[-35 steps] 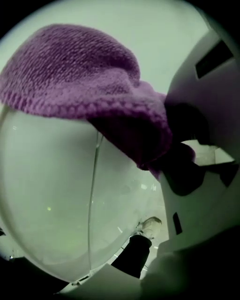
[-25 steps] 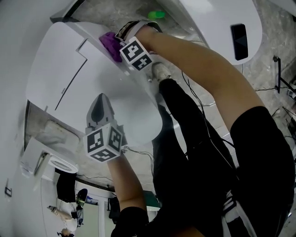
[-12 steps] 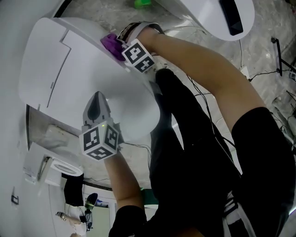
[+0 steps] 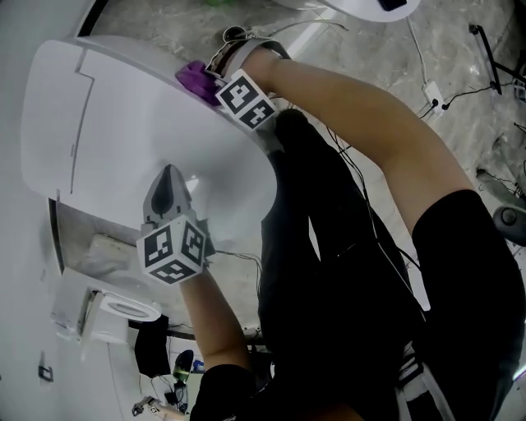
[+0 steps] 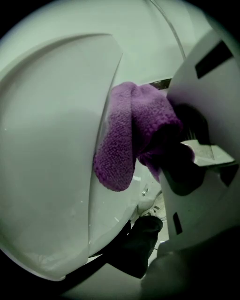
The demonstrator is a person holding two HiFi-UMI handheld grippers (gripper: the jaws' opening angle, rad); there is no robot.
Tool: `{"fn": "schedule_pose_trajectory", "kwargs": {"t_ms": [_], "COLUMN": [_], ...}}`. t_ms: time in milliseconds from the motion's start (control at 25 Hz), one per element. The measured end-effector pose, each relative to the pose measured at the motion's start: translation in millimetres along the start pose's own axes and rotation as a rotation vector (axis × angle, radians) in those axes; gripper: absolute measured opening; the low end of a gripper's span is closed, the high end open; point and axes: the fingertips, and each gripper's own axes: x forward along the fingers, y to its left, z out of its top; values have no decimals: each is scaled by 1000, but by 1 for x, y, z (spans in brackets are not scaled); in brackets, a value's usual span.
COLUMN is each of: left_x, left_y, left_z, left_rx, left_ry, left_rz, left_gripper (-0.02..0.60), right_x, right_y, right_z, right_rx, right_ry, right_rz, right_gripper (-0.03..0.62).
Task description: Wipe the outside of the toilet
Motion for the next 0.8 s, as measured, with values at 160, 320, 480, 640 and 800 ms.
{"fn": "schedule_pose_trajectory", "kwargs": {"t_ms": [160,320,480,640,800], "left_x": [-3,-5,-5,-7,-14], "left_y": [-13,-34,-59,-79,-93], "left_z": [-19,-39,-55,-73,-93], "left_rx": [31,50,56,68,57], "left_ry": [21,30,31,28,19], "left_rz": [-33,-64,-88,-93,-76], "left_gripper": [8,8,8,8,8], "right_x": [-8,-19,-29,-35,-35], "right_y": [31,72,107,134,161], "right_z": [3,9,12,16,22], "right_rx": [20,39,70,98,172], "right_ry": [13,10,12,14,19], "right_rz": [9,28,31,18,6], "right_gripper": [52,52,52,52,52]}}
